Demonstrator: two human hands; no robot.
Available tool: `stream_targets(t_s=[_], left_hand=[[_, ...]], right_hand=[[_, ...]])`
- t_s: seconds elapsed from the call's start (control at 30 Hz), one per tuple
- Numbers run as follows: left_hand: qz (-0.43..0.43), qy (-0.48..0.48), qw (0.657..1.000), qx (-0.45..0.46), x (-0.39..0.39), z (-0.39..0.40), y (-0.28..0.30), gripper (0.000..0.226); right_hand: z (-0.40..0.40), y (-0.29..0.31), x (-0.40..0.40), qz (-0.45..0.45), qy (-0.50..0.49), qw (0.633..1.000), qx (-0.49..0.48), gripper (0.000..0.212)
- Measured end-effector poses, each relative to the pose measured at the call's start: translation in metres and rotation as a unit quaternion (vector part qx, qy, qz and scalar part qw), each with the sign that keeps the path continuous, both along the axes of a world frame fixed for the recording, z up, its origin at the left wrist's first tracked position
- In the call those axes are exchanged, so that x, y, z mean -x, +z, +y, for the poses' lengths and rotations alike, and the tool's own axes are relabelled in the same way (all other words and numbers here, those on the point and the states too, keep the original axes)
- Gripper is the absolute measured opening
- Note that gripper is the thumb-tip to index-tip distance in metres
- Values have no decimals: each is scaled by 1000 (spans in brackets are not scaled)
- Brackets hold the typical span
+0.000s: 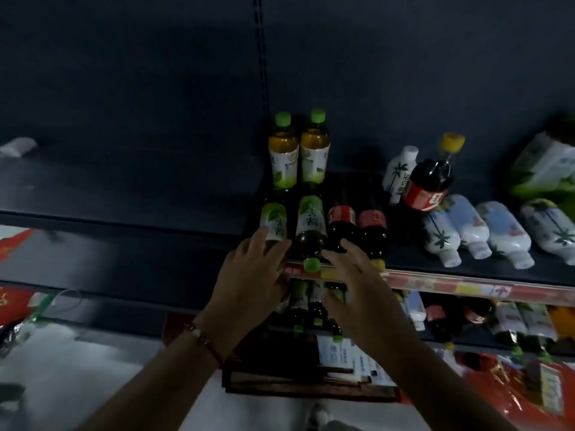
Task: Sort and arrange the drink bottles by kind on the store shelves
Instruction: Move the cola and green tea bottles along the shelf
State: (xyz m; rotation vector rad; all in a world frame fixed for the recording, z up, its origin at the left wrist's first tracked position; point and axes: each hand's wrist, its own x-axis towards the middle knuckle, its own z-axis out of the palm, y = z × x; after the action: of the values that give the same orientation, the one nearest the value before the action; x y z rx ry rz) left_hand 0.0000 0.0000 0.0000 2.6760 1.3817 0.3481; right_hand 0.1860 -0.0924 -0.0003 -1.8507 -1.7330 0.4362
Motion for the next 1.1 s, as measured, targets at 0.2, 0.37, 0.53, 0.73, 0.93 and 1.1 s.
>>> stream_targets(t_s=[0.2,0.37,0.53,0.73,0.93,1.1], left_hand=[[80,37,996,18,-16,22,-39,72],[11,39,999,25,-5,30,-64,89],[-53,4,998,42,9,38,-60,94],[-137,-61,988,22,20,50,-7,69],[-163,-62,985,9,27,87,55,45],[-95,-55,994,23,11,131,74,54]], right_hand=[[56,-31,19,-84,19,995,44,81],[72,-39,35,-57,17,997,47,68],[79,-38,41,-64,9,997,51,50],[78,-2,37,-31,-47,998,19,41],[108,87,20,106,-106,989,6,18],[166,117,0,84,-103,990,46,19]])
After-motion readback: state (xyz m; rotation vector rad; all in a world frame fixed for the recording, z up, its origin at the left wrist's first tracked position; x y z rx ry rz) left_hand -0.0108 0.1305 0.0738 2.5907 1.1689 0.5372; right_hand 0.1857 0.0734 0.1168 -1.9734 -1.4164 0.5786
